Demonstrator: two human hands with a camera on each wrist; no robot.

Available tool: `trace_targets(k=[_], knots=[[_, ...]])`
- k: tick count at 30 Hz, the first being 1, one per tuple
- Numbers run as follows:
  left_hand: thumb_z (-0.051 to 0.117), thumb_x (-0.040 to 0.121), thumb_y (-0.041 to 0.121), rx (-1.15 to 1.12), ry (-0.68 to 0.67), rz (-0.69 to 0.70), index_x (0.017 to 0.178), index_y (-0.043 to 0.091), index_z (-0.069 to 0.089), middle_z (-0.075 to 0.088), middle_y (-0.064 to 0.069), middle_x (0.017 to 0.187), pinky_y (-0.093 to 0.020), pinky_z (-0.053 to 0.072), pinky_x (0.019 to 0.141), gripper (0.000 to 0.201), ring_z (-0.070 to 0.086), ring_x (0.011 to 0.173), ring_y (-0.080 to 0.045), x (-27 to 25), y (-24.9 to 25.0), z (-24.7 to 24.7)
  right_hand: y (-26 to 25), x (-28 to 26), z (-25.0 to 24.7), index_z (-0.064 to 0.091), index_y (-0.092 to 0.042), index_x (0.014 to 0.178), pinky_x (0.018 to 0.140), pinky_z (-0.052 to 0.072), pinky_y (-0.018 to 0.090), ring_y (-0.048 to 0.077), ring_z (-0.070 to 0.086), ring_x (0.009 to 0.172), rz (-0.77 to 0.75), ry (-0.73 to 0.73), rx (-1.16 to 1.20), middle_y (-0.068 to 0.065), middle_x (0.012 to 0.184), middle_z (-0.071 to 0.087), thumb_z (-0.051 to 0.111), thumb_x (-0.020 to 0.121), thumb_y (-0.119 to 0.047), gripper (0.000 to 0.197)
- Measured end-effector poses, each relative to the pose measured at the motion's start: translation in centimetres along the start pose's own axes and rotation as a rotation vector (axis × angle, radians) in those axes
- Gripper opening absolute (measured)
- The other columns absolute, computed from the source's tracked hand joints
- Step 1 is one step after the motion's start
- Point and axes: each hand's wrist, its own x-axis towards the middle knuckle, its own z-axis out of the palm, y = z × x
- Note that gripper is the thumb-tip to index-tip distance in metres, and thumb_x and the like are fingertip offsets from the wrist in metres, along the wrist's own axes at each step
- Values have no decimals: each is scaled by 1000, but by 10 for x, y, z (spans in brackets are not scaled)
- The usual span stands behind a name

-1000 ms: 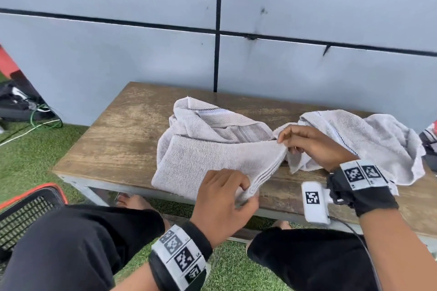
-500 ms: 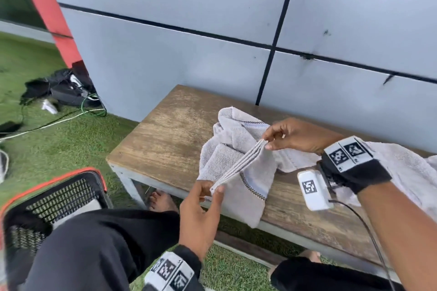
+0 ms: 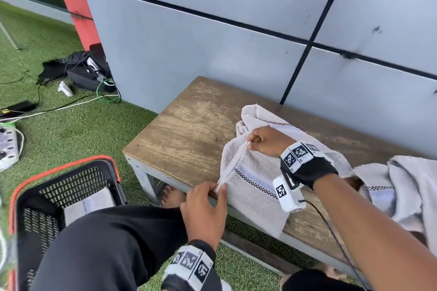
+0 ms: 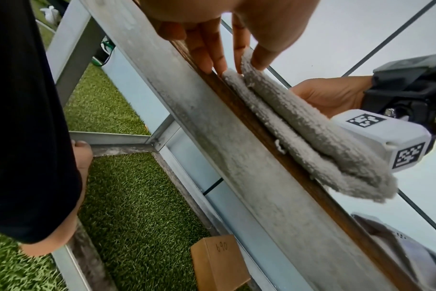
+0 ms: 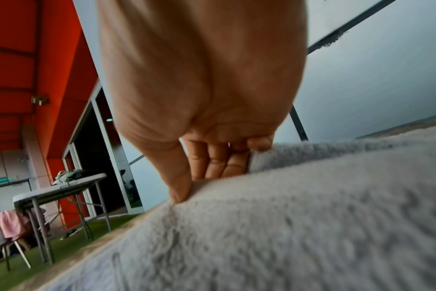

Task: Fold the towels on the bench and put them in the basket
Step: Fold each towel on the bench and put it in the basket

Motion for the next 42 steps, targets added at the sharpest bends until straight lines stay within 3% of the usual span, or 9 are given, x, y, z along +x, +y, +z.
trace_targets(k=[6, 10, 19, 24, 27, 30, 34, 38, 42], knots=[[59, 83, 51, -51, -6, -106, 93, 34, 52, 54, 20, 87, -35, 39, 89, 22, 50, 91, -6, 3, 3, -4, -5, 0, 7, 65, -23, 95, 105, 32, 39, 17, 57, 105, 4, 92, -145, -9, 90, 63, 58, 88, -27, 11], [47, 87, 57, 189, -138, -70, 110, 36, 54, 54, 18, 104, -31, 28, 87, 33, 47, 104, -7, 10, 5, -9, -11, -2, 13, 69, -21, 95, 96, 30, 40, 23, 49, 114, -11, 80, -356, -2, 99, 65, 51, 87, -30, 22], [45, 89, 53, 361, -282, 16, 93, 28, 51, 51, 11, 98, -34, 36, 91, 26, 48, 97, -11, 24, 10, -16, -17, -4, 15, 61, -18, 107, 96, 23, 41, 26, 33, 123, 38, -32, -429, 4, 113, 58, 46, 86, -28, 28], [52, 87, 46, 147, -207, 5, 83, 28, 46, 52, 12, 86, -36, 46, 81, 19, 53, 82, -11, 17, 11, -18, -12, -12, 9, 59, -25, 102, 88, 22, 35, 15, 49, 106, 4, 81, -208, -9, 94, 58, 61, 80, -32, 23], [59, 88, 35, -136, -185, -6, 86, 25, 47, 59, 6, 77, -26, 49, 67, 15, 54, 67, -6, 14, 16, -22, -1, -27, -1, 58, -27, 96, 92, 35, 36, 11, 57, 87, -17, 121, 147, -7, 90, 61, 66, 77, -28, 21], [62, 88, 25, -365, -172, 21, 94, 24, 50, 61, -5, 83, -19, 45, 64, 13, 55, 70, -10, 12, 27, -26, 6, -59, -15, 60, -21, 96, 74, 44, 19, 4, 54, 71, -58, 188, 454, -4, 85, 61, 68, 80, -13, 19], [60, 89, 20, -545, -163, 95, 98, 24, 52, 62, -12, 91, -24, 47, 69, 13, 59, 82, -18, 11, 50, -30, 24, -114, -37, 60, -17, 96, 80, 46, 21, 8, 59, 81, -91, 247, 616, -2, 89, 64, 66, 82, -3, 20], [59, 90, 19, -571, -210, 216, 98, 25, 52, 62, -3, 84, -19, 45, 67, 13, 56, 73, -4, 13, 87, -33, 44, -173, -46, 60, -15, 98, 81, 45, 21, 6, 60, 84, -86, 328, 731, 2, 95, 66, 64, 84, -6, 17], [57, 91, 19, -446, -399, 322, 93, 24, 55, 57, -2, 70, -17, 37, 54, 6, 46, 57, -2, 23, 120, -16, 70, -213, -47, 60, -17, 95, 50, 42, 10, -2, 58, 59, 37, 348, 915, -1, 87, 65, 60, 86, -3, 16]])
